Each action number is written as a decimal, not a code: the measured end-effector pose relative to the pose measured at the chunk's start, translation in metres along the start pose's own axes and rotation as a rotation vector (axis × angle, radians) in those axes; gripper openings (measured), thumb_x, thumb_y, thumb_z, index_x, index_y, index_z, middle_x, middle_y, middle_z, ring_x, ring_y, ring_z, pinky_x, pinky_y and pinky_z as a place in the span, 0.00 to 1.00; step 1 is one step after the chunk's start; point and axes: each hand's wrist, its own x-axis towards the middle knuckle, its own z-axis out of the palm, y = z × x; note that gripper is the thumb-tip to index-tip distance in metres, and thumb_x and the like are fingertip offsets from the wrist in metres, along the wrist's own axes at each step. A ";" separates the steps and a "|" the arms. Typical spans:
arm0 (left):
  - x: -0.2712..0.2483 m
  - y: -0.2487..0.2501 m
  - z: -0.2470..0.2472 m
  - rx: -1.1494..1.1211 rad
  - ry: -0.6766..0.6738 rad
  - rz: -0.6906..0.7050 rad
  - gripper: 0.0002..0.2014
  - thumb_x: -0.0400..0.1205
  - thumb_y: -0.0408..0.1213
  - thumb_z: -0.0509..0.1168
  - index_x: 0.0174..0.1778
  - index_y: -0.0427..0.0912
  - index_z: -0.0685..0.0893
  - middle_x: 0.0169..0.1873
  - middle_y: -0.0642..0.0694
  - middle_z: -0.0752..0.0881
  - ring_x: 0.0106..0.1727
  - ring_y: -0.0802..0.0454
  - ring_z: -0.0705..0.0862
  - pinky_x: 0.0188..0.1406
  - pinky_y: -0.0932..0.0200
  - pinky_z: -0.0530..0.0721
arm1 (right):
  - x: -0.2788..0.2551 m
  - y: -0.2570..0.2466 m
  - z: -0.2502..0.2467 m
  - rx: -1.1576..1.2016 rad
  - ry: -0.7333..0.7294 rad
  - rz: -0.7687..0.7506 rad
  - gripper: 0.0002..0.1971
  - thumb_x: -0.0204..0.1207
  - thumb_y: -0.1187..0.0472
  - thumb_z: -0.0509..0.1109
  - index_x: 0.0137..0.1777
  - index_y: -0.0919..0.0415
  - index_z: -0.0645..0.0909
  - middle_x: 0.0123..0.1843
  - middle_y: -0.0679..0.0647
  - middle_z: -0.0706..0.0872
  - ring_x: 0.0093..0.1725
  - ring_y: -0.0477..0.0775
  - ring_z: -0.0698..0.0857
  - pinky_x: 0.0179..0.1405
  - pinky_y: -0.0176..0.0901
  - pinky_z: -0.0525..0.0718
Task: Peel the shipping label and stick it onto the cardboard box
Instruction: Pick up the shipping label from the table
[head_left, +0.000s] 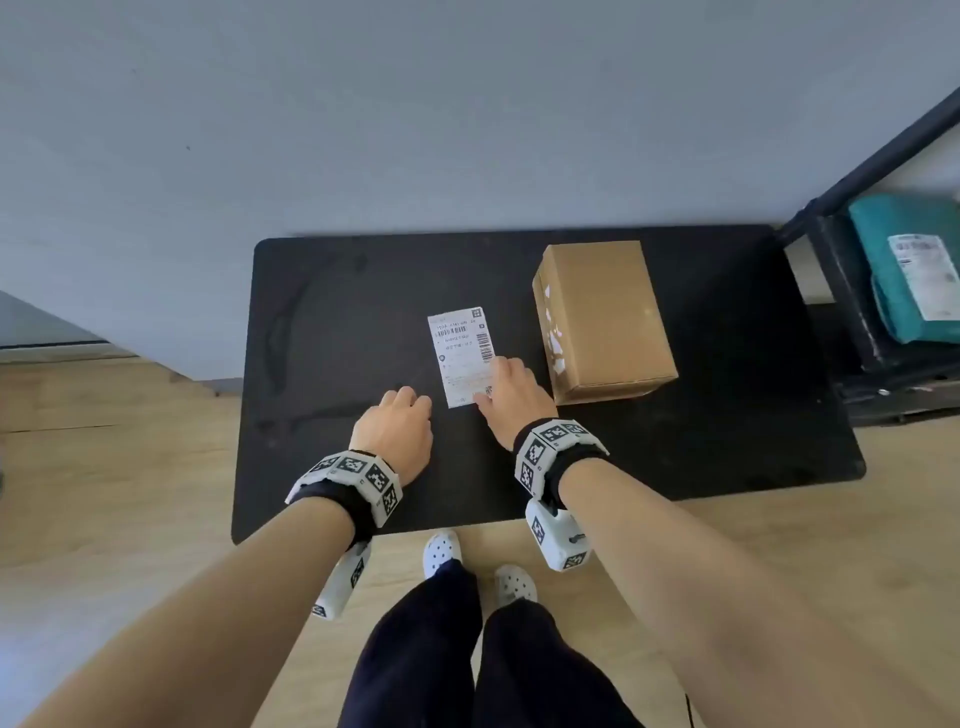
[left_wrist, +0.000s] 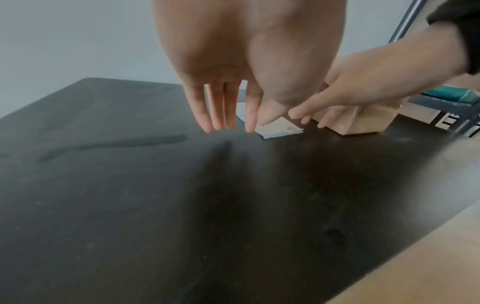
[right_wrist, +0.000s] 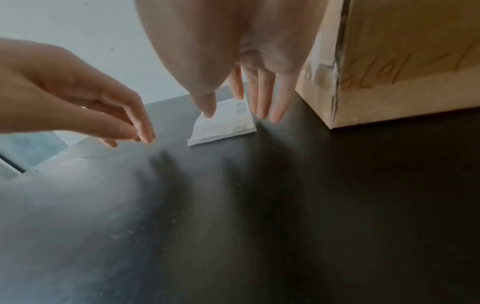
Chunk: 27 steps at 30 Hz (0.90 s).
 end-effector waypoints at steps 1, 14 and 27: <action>0.001 -0.003 0.003 0.009 -0.010 0.011 0.14 0.85 0.37 0.53 0.64 0.40 0.79 0.65 0.44 0.78 0.64 0.44 0.77 0.55 0.50 0.79 | 0.002 -0.001 0.001 0.000 0.007 0.009 0.19 0.80 0.56 0.64 0.67 0.64 0.68 0.65 0.61 0.76 0.62 0.61 0.78 0.54 0.55 0.83; 0.017 -0.018 0.025 0.148 -0.111 0.215 0.29 0.87 0.42 0.49 0.84 0.50 0.49 0.85 0.52 0.48 0.85 0.49 0.48 0.83 0.47 0.48 | 0.037 -0.012 0.011 0.262 -0.007 0.413 0.35 0.65 0.59 0.81 0.67 0.64 0.65 0.68 0.63 0.76 0.68 0.63 0.77 0.63 0.57 0.82; 0.012 -0.017 0.027 0.122 -0.144 0.169 0.29 0.87 0.40 0.50 0.84 0.50 0.47 0.85 0.54 0.47 0.85 0.51 0.46 0.84 0.45 0.46 | 0.035 0.000 0.000 0.585 0.004 0.441 0.23 0.71 0.67 0.75 0.65 0.63 0.73 0.61 0.60 0.85 0.58 0.57 0.86 0.45 0.40 0.83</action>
